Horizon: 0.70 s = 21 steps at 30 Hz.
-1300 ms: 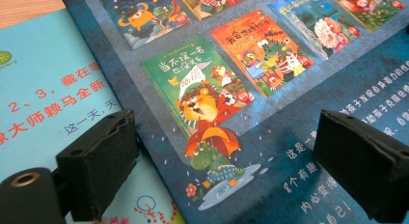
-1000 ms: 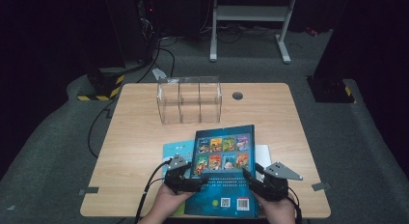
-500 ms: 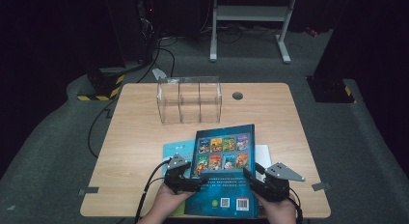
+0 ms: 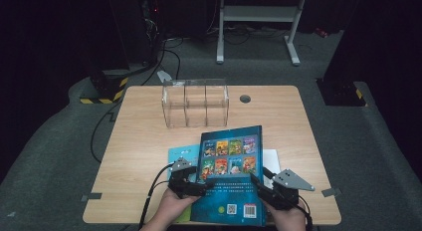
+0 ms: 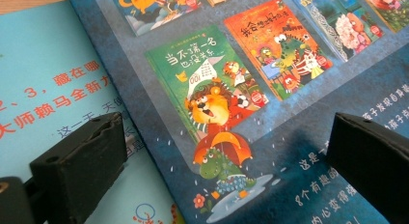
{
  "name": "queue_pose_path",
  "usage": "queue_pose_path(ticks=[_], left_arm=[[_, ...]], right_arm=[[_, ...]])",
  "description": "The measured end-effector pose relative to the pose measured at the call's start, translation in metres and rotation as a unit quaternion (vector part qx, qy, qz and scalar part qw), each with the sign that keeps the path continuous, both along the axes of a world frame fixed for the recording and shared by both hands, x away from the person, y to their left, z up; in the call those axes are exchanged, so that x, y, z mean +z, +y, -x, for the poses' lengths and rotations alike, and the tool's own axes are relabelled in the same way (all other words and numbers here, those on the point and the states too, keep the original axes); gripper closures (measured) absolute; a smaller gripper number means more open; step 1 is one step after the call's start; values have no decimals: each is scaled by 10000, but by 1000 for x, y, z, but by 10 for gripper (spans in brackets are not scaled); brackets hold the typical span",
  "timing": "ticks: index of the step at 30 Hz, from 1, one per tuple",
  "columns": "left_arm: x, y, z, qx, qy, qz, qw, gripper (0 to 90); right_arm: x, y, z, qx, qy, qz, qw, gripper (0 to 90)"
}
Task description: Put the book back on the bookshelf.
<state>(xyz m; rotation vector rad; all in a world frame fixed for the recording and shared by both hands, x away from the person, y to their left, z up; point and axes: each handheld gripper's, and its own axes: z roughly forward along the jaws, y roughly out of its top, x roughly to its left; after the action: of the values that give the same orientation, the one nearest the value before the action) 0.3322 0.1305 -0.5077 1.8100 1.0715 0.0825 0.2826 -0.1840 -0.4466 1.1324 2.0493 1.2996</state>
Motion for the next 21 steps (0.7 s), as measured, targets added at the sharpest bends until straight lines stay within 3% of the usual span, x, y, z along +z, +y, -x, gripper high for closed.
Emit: queue_pose_path(ticks=[6, 9, 17, 21], left_arm=[[-1, 3, -4, -112, 82, 214, 9997, 1], [-1, 4, -8, -173, 194, 461, 9986, 1], [1, 2, -12, -241, 294, 513, 9980, 3], [3, 3, -12, -189, 358, 510, 9979, 21]], right_arm=[[3, 2, 3, 34, -153, 40, 9999, 541], [5, 3, 5, 92, -304, 67, 9995, 541], [5, 3, 2, 148, -276, -2, 9995, 540], [5, 3, -2, 141, -120, -92, 9998, 539]])
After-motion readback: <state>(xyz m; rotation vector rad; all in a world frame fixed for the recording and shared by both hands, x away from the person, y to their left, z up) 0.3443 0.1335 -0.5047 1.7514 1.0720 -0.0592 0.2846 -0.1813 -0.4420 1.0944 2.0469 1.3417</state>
